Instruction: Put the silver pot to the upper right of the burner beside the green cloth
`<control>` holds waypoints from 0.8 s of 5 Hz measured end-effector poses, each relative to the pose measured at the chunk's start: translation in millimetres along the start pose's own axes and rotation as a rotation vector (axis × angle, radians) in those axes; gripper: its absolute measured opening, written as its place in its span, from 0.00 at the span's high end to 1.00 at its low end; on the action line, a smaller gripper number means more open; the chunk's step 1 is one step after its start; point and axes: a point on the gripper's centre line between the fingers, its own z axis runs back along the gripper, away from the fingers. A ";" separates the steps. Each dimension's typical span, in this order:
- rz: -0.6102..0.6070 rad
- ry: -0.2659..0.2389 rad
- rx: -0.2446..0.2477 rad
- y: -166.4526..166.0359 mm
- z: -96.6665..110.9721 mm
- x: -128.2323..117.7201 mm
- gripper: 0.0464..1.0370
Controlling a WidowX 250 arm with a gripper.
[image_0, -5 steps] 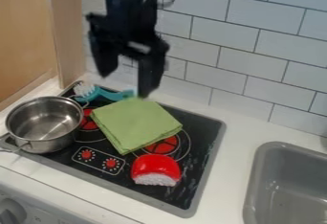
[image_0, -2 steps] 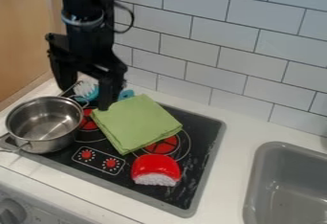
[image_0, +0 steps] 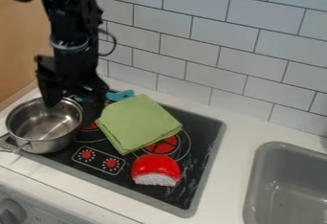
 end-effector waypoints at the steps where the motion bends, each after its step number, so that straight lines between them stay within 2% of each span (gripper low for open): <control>1: 0.006 0.028 -0.017 6.6 -13.0 -2.8 0.04; 2: -0.014 0.041 -0.060 4.4 -26.6 -3.4 0.04; 3: -0.041 0.028 -0.103 1.2 -33.5 -1.4 0.12; 4: -0.086 0.046 -0.140 -4.6 -40.3 -3.1 0.44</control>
